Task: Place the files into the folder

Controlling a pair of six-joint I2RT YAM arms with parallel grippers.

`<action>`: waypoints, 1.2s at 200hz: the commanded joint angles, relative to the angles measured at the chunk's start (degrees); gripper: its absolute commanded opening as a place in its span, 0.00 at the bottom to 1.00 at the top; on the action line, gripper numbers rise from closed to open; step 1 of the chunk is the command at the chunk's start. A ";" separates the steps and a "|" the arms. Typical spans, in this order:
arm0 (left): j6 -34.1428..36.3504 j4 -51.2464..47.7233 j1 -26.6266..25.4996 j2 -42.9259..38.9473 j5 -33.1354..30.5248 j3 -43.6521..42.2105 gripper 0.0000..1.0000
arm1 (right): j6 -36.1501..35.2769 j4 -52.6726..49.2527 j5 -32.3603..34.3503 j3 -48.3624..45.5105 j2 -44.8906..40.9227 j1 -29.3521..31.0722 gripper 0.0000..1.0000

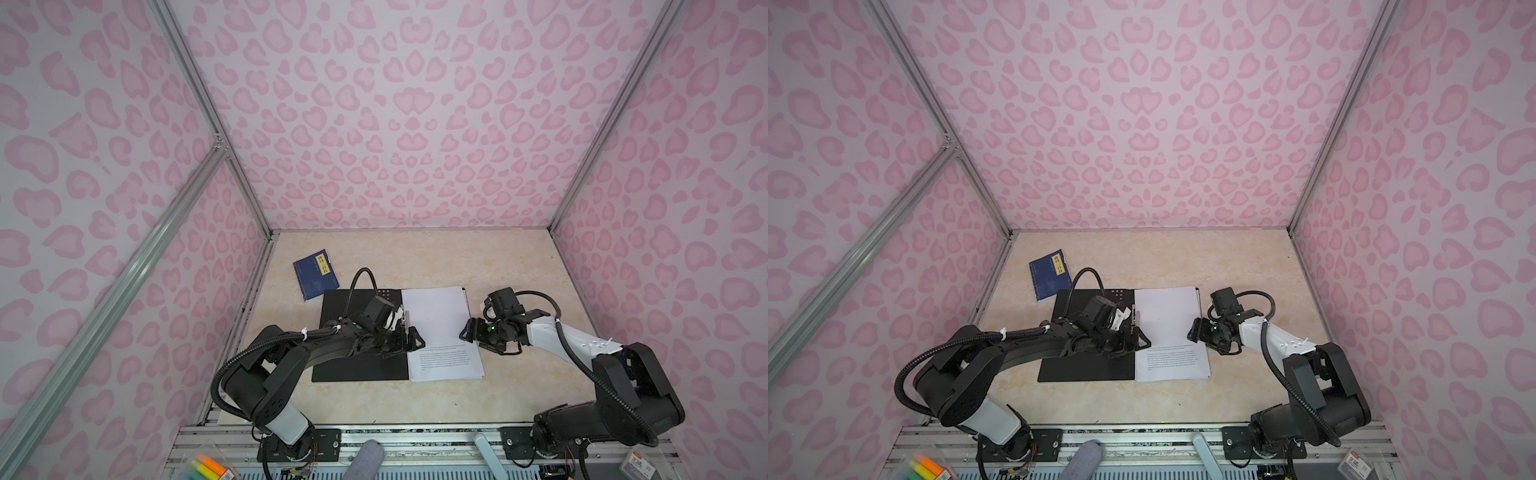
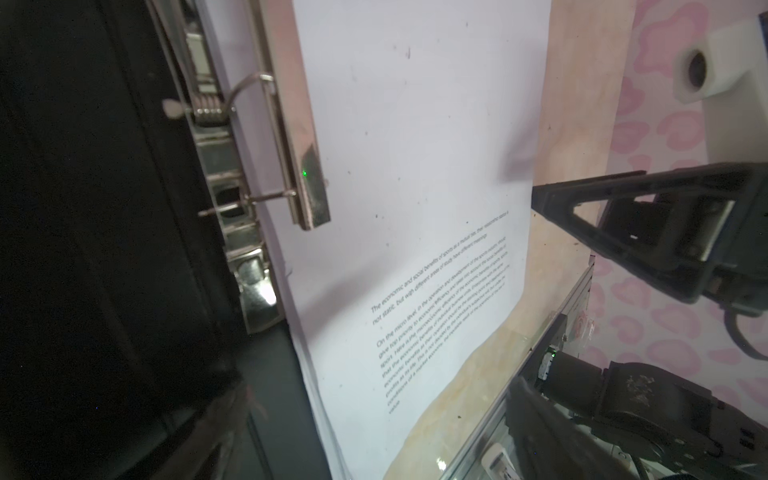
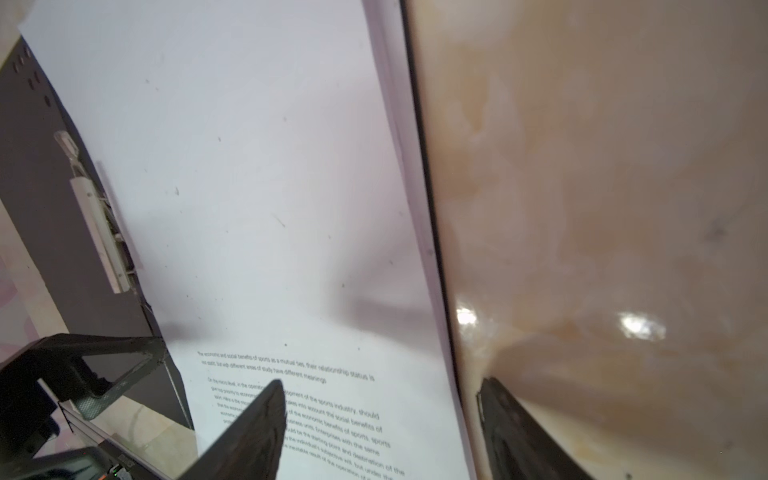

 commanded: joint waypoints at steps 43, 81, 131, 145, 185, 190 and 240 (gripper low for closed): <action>-0.40 -6.09 -0.24 1.54 -2.16 -1.01 0.98 | 2.88 -0.20 2.16 -0.30 -0.06 3.06 0.74; -1.18 -4.63 -0.24 1.81 -1.72 -1.81 0.98 | 2.88 -1.89 4.40 0.91 0.09 3.96 0.74; -1.50 -4.11 -0.19 2.17 -1.59 -1.71 0.98 | 4.21 -4.02 7.64 2.10 0.07 5.85 0.77; -1.63 -3.67 -0.21 2.38 -1.33 -1.67 0.98 | 4.47 -4.62 9.19 2.52 0.35 6.70 0.78; -1.78 -3.17 -0.17 2.61 -1.01 -1.77 0.98 | 4.64 -7.38 14.48 4.29 1.65 8.41 0.82; -1.82 -3.12 -0.23 2.48 -1.07 -1.75 0.98 | 4.56 -7.63 15.06 4.50 1.78 8.70 0.82; -1.93 -2.53 -0.24 2.58 -0.80 -2.08 0.98 | 4.55 -9.88 19.71 6.50 3.84 11.21 0.84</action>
